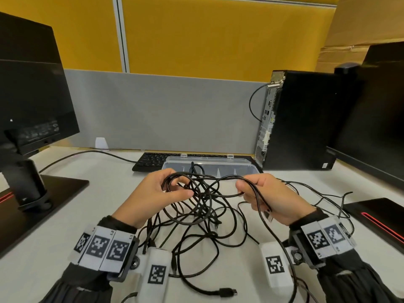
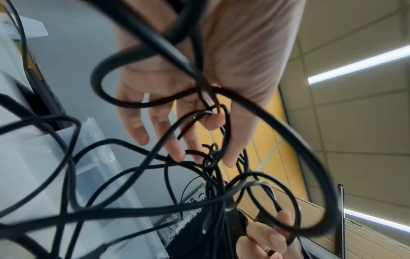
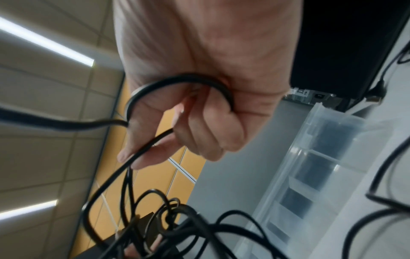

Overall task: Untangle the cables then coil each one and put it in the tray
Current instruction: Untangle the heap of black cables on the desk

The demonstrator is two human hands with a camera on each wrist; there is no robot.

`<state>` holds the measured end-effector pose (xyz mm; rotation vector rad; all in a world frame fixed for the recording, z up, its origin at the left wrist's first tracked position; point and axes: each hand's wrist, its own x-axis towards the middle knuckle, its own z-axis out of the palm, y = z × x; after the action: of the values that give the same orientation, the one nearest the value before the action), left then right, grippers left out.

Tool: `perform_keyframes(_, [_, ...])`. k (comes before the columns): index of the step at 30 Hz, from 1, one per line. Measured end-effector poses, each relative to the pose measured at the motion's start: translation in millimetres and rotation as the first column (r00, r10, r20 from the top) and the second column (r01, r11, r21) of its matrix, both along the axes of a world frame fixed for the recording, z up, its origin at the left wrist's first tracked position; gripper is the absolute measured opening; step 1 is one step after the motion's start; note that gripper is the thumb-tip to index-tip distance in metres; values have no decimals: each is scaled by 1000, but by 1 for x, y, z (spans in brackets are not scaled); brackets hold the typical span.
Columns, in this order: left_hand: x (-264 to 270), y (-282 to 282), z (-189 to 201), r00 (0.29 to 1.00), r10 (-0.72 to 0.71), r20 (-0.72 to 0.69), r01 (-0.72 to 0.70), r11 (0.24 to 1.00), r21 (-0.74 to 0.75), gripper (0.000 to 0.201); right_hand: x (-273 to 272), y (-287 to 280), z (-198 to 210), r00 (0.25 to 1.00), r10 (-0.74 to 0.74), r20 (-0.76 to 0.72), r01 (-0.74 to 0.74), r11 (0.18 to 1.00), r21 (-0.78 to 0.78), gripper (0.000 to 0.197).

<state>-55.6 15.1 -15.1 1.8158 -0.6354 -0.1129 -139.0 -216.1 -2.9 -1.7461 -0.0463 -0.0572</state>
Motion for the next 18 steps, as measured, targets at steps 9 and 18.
perform_keyframes(9, [11,4,-1,976,217,-8,-213,950,-229,29,-1,-11,4,993,-106,60,106,994,11,23])
perform_keyframes(18, [12,5,0,967,235,-94,-252,922,-293,42,-12,-17,4,838,-451,308,393,890,232,11])
